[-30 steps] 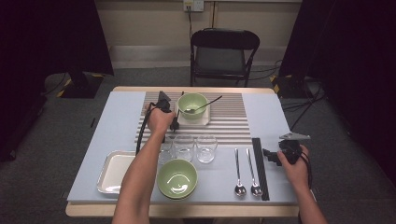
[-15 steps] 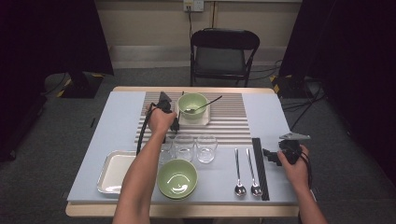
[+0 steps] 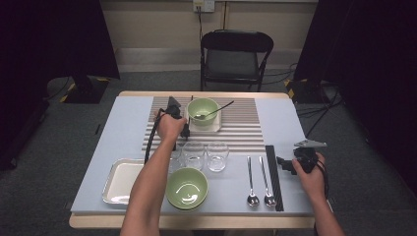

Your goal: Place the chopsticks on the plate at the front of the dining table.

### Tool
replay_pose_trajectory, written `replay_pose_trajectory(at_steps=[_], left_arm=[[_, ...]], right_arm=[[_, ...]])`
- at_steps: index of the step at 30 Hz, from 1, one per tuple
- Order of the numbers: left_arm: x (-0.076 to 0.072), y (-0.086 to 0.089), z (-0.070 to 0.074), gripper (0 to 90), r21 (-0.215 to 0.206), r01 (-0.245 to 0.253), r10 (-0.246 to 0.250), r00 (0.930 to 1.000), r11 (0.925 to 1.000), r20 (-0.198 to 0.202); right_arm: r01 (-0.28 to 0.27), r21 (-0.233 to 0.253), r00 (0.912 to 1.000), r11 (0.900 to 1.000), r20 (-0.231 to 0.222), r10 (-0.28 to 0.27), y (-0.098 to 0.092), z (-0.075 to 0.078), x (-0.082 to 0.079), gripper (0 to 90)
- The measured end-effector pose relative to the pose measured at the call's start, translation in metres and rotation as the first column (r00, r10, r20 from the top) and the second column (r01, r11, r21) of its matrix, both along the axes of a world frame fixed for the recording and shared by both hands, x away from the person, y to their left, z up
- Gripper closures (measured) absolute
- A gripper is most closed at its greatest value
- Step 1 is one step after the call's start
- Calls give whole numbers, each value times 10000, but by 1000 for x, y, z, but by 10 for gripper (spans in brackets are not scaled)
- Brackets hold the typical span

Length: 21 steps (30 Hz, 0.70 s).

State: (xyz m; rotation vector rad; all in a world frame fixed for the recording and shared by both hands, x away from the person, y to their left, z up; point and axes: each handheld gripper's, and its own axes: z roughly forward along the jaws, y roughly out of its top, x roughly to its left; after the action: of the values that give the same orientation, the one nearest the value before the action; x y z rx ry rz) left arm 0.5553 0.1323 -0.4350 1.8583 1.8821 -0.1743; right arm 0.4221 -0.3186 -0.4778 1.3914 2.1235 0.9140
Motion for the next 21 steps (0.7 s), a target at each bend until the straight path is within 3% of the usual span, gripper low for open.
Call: replay_pose_trajectory(at_steps=[21], left_arm=[[1,-1,0,847,-101,-239,240,9997,9997,73]], right_arm=[[6,-3,10000,10000,4,-6,0,0,0,180]])
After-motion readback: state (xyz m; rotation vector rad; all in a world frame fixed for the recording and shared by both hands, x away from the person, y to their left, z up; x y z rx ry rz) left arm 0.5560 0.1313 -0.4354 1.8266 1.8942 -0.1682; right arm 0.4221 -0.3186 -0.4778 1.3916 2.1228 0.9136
